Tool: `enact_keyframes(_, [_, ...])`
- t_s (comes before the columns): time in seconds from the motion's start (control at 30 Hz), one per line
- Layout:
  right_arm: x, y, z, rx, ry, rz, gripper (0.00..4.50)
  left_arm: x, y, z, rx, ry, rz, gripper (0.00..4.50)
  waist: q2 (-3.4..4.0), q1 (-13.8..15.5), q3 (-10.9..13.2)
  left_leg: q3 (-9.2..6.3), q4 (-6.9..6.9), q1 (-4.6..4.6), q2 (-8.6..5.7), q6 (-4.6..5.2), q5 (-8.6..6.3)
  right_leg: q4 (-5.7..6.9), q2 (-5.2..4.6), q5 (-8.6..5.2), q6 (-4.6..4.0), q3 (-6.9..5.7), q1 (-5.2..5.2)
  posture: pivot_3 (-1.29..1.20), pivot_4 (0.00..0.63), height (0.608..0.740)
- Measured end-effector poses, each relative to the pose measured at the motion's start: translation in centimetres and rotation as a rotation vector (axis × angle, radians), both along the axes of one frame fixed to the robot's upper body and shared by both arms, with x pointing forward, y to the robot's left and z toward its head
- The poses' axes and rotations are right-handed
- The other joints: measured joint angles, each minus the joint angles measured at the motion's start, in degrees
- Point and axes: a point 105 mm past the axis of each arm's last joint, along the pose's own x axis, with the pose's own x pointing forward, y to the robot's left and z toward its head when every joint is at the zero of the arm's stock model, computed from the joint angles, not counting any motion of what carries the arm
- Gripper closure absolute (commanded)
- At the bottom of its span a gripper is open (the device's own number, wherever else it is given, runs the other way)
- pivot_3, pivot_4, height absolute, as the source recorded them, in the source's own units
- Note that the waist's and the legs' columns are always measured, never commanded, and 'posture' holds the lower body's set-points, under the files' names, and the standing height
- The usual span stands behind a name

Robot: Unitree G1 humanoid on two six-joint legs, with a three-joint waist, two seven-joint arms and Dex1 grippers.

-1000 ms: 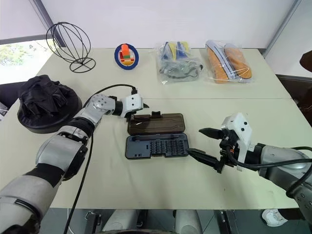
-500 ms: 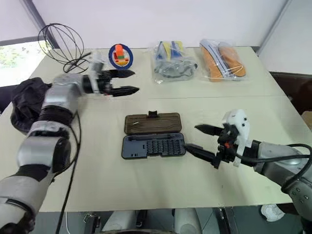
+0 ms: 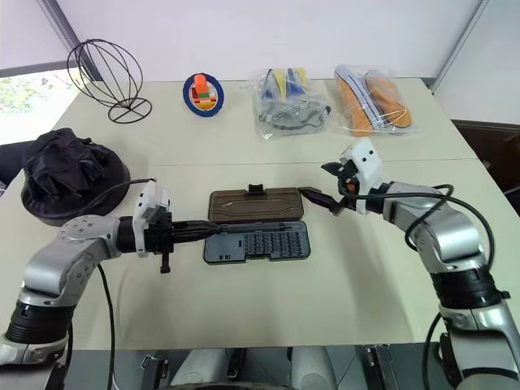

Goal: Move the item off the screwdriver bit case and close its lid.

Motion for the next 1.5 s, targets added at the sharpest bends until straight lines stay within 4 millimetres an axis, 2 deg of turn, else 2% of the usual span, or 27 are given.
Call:
enact_keyframes(0.07, [1.4, 0.5, -0.2, -0.035, -0.005, 0.015, 0.00, -0.4, -0.4, -1.9, 0.042, 0.023, -0.001, 4.47, 0.02, -0.2, 0.0, 0.02, -0.03, -0.01, 0.02, 0.00, 0.00, 0.01, 0.02, 0.00, -0.01, 0.00, -0.02, 0.00, 0.150, 0.740])
enact_keyframes(0.2, [2.9, 1.6, -1.3, -0.084, 0.020, 0.050, 0.00, -0.2, -0.1, -3.8, 0.103, 0.028, 0.013, 4.47, 0.03, -0.6, 0.0, -0.01, -0.03, -0.03, 0.02, -0.01, 0.00, 0.02, 0.02, 0.02, -0.03, 0.00, -0.05, 0.00, 0.150, 0.740])
enact_keyframes(0.43, [4.2, 2.3, -3.1, -0.164, 0.095, 0.111, 0.00, 0.0, -0.1, -4.4, 0.228, -0.111, -0.038, 4.47, 0.24, -0.9, -0.1, 0.02, -0.05, 0.04, 0.01, -0.01, 0.00, 0.02, 0.00, 0.02, -0.03, 0.02, -0.02, 0.00, 0.150, 0.740])
enact_keyframes(0.73, [5.1, 3.3, -5.9, -0.308, 0.225, 0.201, 0.00, 0.5, -0.2, -4.4, 0.213, -0.117, -0.004, 4.47, 0.44, -1.1, -0.2, 0.01, -0.07, 0.08, 0.01, -0.02, 0.01, 0.07, 0.02, 0.03, -0.04, 0.01, -0.02, 0.00, 0.150, 0.740])
enact_keyframes(0.83, [5.2, 4.0, -6.0, -0.327, 0.234, 0.243, 0.82, 0.8, -0.3, -4.4, 0.197, -0.115, 0.031, 4.50, 0.51, -1.2, -0.3, 0.01, -0.07, 0.11, 0.01, -0.02, 0.01, 0.08, 0.02, 0.04, -0.04, 0.02, -0.01, 0.00, 0.150, 0.740])
enact_keyframes(0.93, [4.9, 4.5, -6.3, -0.340, 0.246, 0.291, 2.33, 0.9, -0.4, -4.6, 0.178, -0.102, 0.063, 4.50, 0.65, -1.3, -0.4, 0.00, -0.07, 0.12, 0.01, -0.03, 0.01, 0.08, 0.03, 0.04, -0.05, 0.02, -0.01, 0.00, 0.150, 0.740])
enact_keyframes(0.97, [4.9, 4.7, -6.3, -0.340, 0.245, 0.301, 2.64, 0.9, -0.4, -4.6, 0.173, -0.099, 0.072, 4.50, 0.72, -1.3, -0.5, 0.00, -0.07, 0.14, 0.01, -0.03, 0.01, 0.09, 0.03, 0.04, -0.05, 0.03, 0.02, 0.00, 0.150, 0.740])
enact_keyframes(1.0, [4.9, 4.5, -6.3, -0.357, 0.245, 0.300, 3.29, 0.8, -0.4, -4.7, 0.169, -0.095, 0.084, 4.50, 0.78, -1.3, -0.6, 0.00, -0.08, 0.16, 0.01, -0.03, 0.01, 0.09, 0.03, 0.04, -0.05, 0.03, 0.02, 0.00, 0.150, 0.740])
enact_keyframes(1.07, [5.0, 4.2, -6.3, -0.366, 0.244, 0.295, 4.21, 0.7, -0.5, -4.7, 0.156, -0.088, 0.100, 4.50, 0.84, -1.3, -0.6, -0.01, -0.10, 0.16, 0.01, -0.03, 0.01, 0.09, 0.04, 0.03, -0.05, 0.03, 0.02, 0.00, 0.150, 0.740])
enact_keyframes(1.1, [5.0, 4.2, -6.1, -0.372, 0.238, 0.311, 4.36, 0.7, -0.5, -4.8, 0.153, -0.086, 0.113, 4.50, 0.87, -1.3, -0.6, -0.01, -0.12, 0.18, 0.02, -0.03, 0.01, 0.09, 0.05, 0.03, -0.06, 0.04, 0.02, 0.00, 0.150, 0.740])
enact_keyframes(1.3, [4.9, 4.4, -6.8, -0.425, 0.207, 0.346, 4.36, 0.6, -0.2, -5.1, 0.130, -0.053, 0.166, 4.50, 0.91, -2.2, -1.0, -0.03, -0.31, 0.64, 0.09, -0.04, 0.01, 0.08, 0.15, -0.03, -0.16, 0.08, 0.36, 0.00, 0.150, 0.740])
enact_keyframes(1.5, [5.4, 5.1, -6.4, -0.521, 0.042, 0.382, 4.36, 0.7, -0.2, -5.2, 0.128, -0.051, 0.190, 4.50, 0.89, -2.7, -1.1, -0.01, -0.57, 1.05, 0.08, -0.14, 0.06, 0.09, 0.16, -0.04, -0.16, 0.15, 0.63, 0.00, 0.150, 0.740])
